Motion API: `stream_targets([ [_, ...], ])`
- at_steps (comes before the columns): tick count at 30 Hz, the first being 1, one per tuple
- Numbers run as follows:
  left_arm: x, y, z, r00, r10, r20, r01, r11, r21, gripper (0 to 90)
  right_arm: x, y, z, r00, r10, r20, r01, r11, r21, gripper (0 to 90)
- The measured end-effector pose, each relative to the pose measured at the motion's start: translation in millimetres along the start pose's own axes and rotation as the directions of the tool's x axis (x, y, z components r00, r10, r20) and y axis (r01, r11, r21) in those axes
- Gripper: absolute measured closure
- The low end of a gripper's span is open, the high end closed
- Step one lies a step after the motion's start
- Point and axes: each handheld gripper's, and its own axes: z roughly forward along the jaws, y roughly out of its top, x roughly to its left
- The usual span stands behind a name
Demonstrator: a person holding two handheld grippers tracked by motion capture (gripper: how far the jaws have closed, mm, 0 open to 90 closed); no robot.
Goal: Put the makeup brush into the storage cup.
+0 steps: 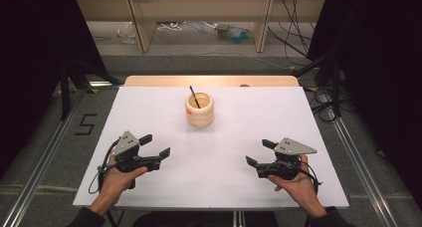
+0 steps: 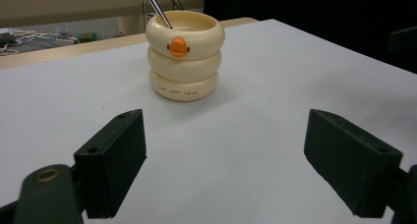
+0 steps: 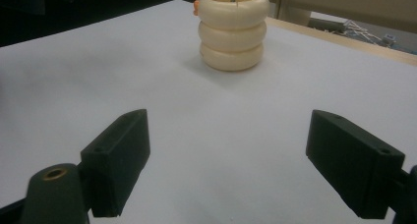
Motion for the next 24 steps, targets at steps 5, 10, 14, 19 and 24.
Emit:
stream_targets([
  [5,-3.2,-2.9,-1.4,1.0,0.002,0.003,-0.002,0.9999,-0.011,15.9,-0.3,0.3,-1.1,0.9999,-0.002,0.017,0.002,1.0,-0.002,17.8],
  [10,-4.7,-7.0,-3.9,0.9999,0.01,0.005,-0.01,0.9999,-0.014,15.8,-1.6,0.9,-2.7,0.9999,0.001,0.017,-0.001,1.0,-0.009,17.2],
  [14,-4.7,-7.6,-7.0,1.0,0.005,-0.003,-0.005,0.9994,-0.035,15.8,-1.8,1.0,-3.3,0.9999,0.014,0.002,-0.013,1.0,-0.008,16.2],
  [19,-6.4,-10.2,-8.5,1.0,-0.005,0.0,0.005,0.9992,-0.039,15.6,-1.7,1.4,-3.8,0.9998,0.019,0.005,-0.018,0.999,-0.033,15.9],
  [24,-6.9,-9.9,-9.7,1.0,0.004,0.001,-0.004,0.9985,-0.054,15.6,-1.7,1.9,-4.3,0.9998,0.021,-0.004,-0.021,0.999,-0.025,15.9],
])
